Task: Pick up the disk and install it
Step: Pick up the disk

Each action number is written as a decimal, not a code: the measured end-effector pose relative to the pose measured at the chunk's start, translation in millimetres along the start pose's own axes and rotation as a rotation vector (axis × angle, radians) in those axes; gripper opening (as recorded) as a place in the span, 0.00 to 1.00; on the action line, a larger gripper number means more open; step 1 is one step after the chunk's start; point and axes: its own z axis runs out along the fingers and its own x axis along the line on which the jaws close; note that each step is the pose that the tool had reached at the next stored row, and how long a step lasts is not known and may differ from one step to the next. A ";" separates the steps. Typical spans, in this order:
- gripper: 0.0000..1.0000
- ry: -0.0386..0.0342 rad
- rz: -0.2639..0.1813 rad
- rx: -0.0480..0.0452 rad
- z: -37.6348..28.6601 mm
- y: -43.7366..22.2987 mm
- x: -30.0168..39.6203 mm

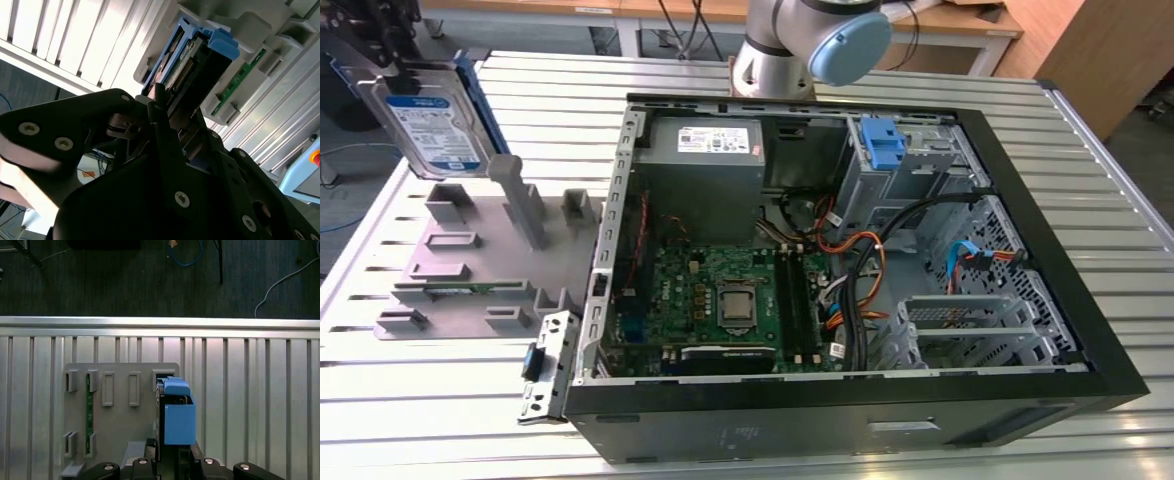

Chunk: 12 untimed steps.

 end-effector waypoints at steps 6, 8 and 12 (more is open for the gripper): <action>0.35 -0.0002 0.000 0.0003 -5.1 0.0 -0.1; 0.35 -0.0001 0.000 0.0002 -5.4 0.0 -0.1; 0.35 0.0000 0.000 0.0000 -9.3 0.0 -0.2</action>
